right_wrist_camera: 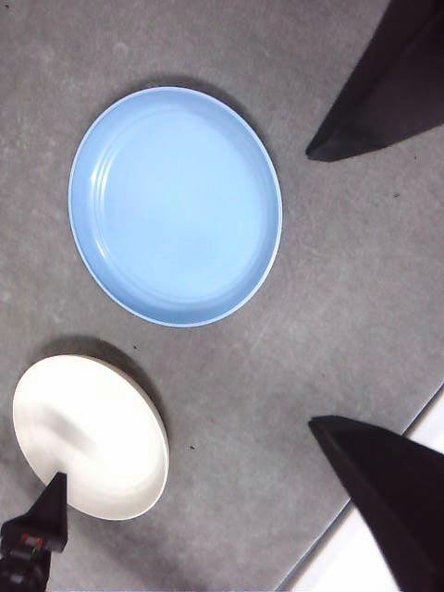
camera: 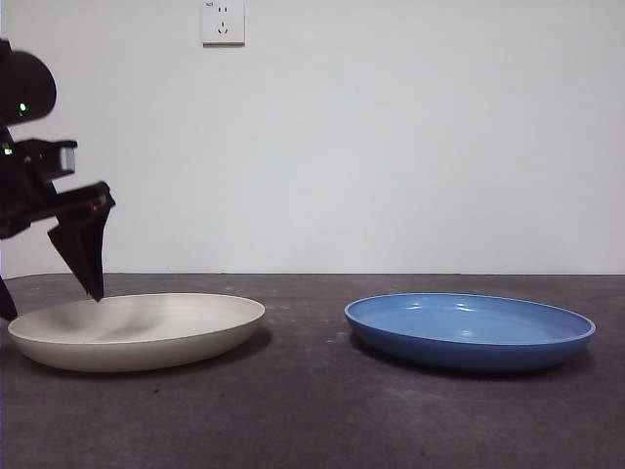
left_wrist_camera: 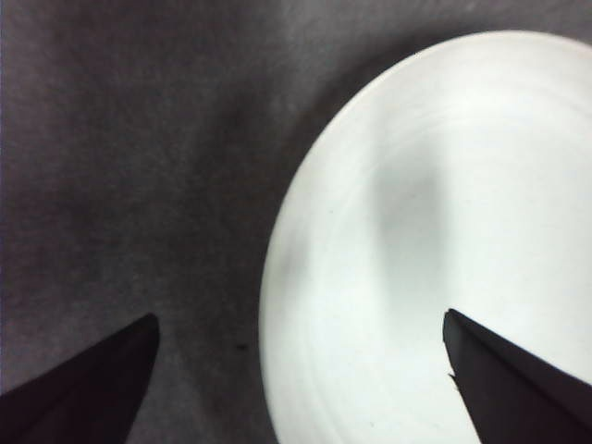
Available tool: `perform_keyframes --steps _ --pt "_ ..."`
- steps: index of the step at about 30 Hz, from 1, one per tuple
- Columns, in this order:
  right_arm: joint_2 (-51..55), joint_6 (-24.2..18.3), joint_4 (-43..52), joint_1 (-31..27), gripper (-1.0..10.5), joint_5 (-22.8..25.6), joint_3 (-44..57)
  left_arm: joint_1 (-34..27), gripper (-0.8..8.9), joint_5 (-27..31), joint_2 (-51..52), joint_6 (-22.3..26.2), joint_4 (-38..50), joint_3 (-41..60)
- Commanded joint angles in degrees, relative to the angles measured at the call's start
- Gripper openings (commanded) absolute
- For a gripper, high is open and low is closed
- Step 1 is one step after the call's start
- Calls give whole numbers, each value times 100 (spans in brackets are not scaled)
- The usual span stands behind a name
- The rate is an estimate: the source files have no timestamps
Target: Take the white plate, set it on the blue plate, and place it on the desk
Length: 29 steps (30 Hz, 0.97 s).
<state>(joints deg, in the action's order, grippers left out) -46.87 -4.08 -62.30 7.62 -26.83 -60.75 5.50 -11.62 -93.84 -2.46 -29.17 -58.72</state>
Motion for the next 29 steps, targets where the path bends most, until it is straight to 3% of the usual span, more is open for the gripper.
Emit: perform_keyframes --steps 1,8,12,19,29 --pt "-24 46 57 24 441 4 -101 4 490 31 -216 -15 109 -122" --pt "-24 44 57 24 440 4 -98 15 421 35 -404 -22 153 -122" --pt "-26 44 57 24 440 7 -98 15 230 125 -409 -22 98 -122" --pt "-26 44 57 24 440 7 -98 15 14 136 -409 -22 31 -122" --pt "-24 44 55 24 440 7 -98 9 14 129 -313 -326 50 -164"
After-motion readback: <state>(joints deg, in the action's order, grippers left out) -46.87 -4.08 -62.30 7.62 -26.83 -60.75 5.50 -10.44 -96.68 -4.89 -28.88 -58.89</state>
